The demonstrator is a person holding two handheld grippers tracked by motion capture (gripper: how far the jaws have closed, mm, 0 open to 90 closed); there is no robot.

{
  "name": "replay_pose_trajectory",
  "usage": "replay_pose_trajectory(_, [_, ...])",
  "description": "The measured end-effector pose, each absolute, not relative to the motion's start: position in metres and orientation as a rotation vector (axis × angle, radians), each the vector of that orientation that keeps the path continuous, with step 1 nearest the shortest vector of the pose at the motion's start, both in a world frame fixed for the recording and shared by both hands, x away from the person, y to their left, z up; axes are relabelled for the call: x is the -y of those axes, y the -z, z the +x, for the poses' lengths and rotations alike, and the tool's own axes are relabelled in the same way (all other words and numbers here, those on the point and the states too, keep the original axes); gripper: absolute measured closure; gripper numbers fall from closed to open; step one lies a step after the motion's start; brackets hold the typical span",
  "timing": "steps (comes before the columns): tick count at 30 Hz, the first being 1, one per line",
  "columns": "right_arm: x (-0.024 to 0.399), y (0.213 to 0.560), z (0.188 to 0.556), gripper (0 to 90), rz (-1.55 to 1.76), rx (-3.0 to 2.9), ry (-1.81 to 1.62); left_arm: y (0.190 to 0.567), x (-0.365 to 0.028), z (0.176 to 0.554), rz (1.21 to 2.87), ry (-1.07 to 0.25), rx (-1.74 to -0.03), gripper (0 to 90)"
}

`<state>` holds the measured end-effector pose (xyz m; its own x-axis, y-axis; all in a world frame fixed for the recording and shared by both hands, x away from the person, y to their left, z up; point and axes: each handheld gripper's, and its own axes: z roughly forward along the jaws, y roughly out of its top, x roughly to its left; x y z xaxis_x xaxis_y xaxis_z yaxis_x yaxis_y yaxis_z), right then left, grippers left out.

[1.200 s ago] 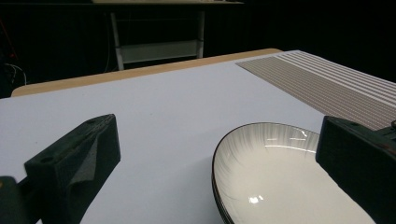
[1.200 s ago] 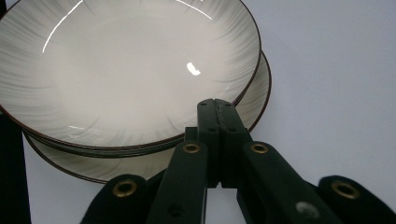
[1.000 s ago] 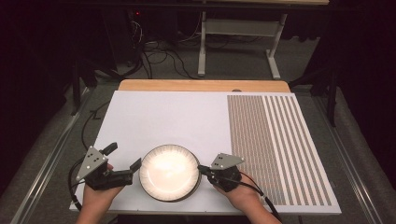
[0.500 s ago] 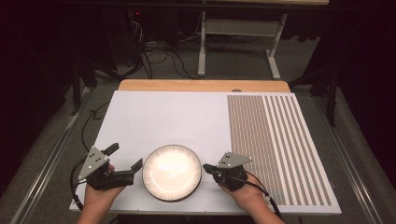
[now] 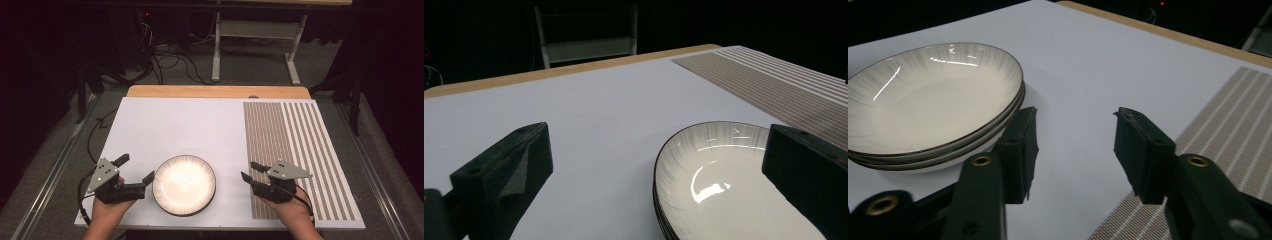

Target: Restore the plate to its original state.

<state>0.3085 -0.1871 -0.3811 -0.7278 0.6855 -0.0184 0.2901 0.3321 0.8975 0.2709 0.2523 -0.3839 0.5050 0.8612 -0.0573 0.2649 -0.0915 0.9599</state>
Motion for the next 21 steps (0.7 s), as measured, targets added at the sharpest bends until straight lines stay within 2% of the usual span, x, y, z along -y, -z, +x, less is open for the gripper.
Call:
replay_pose_trajectory(4, [0.202,0.378,0.305,35.6,0.88,-2.152,-1.375,0.385,-0.251,0.271,1.63,-0.664,-0.979,0.6])
replay_pose_trajectory(5, [0.208,0.376,0.303,29.9,0.877,-2.129,-1.394,0.385,-0.251,0.271,1.631,-0.663,-0.976,0.5])
replay_pose_trajectory(7, [0.21,0.375,0.303,27.6,0.881,-2.123,-1.388,0.385,-0.251,0.272,1.633,-0.665,-0.975,0.4])
replay_pose_trajectory(15, [0.217,0.376,0.301,0.8,0.888,-2.045,-1.39,0.384,-0.25,0.271,1.628,-0.664,-0.964,0.2])
replay_pose_trajectory(21, [0.219,0.377,0.304,0.7,0.918,-2.042,-1.385,0.385,-0.251,0.272,1.626,-0.657,-0.963,0.2])
